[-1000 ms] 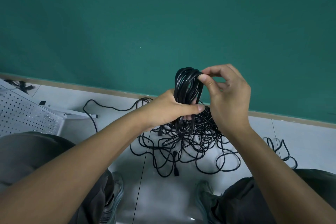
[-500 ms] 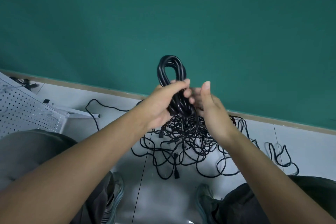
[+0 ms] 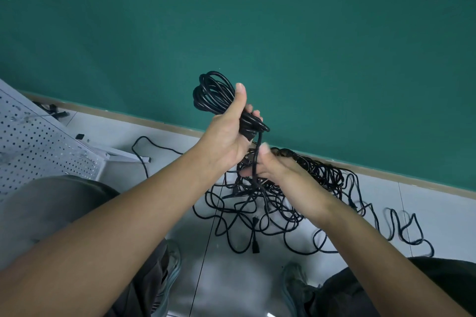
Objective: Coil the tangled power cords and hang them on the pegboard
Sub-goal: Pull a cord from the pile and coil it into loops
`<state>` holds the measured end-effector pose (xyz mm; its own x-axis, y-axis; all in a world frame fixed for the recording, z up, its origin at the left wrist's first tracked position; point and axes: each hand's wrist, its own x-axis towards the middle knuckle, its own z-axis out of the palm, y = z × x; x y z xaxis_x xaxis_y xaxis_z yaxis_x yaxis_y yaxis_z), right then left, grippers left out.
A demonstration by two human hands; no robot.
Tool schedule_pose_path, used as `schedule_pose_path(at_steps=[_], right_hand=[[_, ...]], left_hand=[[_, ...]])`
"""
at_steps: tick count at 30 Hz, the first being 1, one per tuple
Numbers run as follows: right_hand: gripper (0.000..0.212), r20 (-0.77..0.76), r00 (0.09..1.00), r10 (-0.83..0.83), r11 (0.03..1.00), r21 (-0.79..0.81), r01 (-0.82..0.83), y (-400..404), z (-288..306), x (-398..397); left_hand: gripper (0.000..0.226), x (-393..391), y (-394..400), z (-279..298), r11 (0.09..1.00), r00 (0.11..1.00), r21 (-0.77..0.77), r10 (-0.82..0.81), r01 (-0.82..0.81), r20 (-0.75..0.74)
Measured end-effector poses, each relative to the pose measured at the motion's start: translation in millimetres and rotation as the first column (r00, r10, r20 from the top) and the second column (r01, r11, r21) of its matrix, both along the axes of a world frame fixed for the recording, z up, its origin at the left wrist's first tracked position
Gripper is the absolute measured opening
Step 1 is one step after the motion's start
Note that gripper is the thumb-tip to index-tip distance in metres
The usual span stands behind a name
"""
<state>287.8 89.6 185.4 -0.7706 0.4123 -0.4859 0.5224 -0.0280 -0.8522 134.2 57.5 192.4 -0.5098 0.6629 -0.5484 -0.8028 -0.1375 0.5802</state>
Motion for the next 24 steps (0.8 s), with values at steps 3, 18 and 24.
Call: schedule_pose_path(at_steps=[3, 18, 24], right_hand=[[0.023, -0.041, 0.998, 0.039, 0.995, 0.095, -0.035, 4, 17, 4], [0.018, -0.180, 0.982, 0.065, 0.730, 0.679, 0.076, 11, 25, 16], [0.027, -0.299, 0.951, -0.073, 0.622, 0.732, 0.278, 21, 28, 15]], left_hand=[[0.030, 3, -2, 1, 0.995, 0.978, -0.089, -0.070, 0.053, -0.198], [0.053, 5, -8, -13, 0.853, 0.496, -0.373, -0.518, 0.366, -0.697], [0.055, 20, -14, -7, 0.757, 0.579, -0.342, -0.649, 0.557, -0.493]])
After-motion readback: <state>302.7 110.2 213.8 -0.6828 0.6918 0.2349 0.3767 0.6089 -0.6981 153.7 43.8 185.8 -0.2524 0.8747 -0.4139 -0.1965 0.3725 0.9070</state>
